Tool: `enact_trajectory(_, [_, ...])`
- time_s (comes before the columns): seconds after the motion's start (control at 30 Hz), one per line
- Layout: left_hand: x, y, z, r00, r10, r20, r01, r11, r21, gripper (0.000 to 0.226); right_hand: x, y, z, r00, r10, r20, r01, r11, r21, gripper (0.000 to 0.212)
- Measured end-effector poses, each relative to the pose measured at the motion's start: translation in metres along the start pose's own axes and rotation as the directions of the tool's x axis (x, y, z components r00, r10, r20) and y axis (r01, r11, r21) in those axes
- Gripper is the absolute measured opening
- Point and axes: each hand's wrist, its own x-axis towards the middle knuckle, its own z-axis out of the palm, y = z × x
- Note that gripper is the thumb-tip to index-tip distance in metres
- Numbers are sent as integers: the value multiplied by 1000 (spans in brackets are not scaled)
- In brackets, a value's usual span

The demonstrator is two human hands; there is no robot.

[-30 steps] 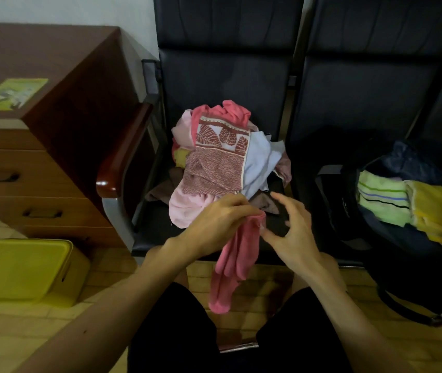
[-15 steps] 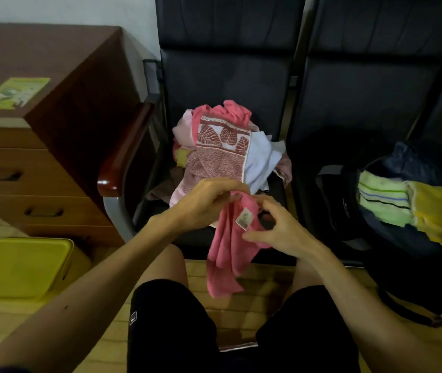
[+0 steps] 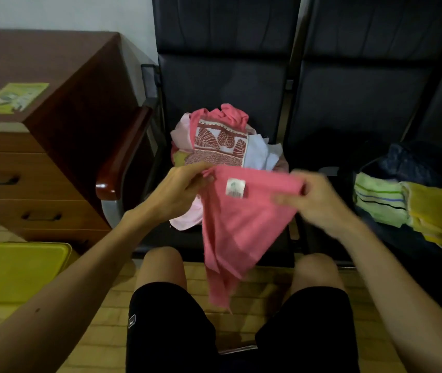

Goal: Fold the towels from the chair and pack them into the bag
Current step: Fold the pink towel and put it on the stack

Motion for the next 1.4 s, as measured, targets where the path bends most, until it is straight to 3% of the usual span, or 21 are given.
enact_trajectory(0.07, [3,3,-3,998,-58,-20,56,996,-76,27,8,-30,-11,981,-142,-129,147,989,34,23])
enact_trajectory(0.17, [5,19,-10,993,-105,-61,85,959,-269,17,12,-53,-12,960,-259,-106,254,965,-61,23])
enact_trajectory(0.27, [2,30,-15,976,-178,-127,92,860,-501,22,4,-50,-3,946,-296,-131,284,953,-101,23])
enact_trajectory(0.4, [-5,38,-11,970,-213,-120,93,776,-624,26,-6,-40,8,925,-299,-236,296,954,-51,19])
enact_trajectory(0.5, [-7,42,-3,973,-205,-103,97,775,-625,26,-10,-37,14,912,-280,-301,295,956,4,20])
enact_trajectory(0.77, [0,51,17,957,-152,-245,11,869,-495,19,-13,-16,17,922,-130,-364,199,967,159,17])
enact_trajectory(1.0, [10,51,28,954,-193,-231,48,856,-515,19,-14,2,21,944,103,-313,34,914,404,18])
enact_trajectory(1.03, [12,52,29,954,-206,-219,60,843,-535,19,-15,6,22,949,127,-288,17,894,447,25])
enact_trajectory(1.13, [15,55,33,953,-235,-193,76,797,-599,20,-20,21,29,975,141,-173,-32,854,520,82])
enact_trajectory(1.2, [17,59,36,949,-268,-167,98,753,-651,19,-25,35,37,991,125,-57,-78,852,517,98])
enact_trajectory(1.4, [22,63,35,926,-375,-47,209,612,-763,28,-39,71,60,962,244,124,-272,907,322,32])
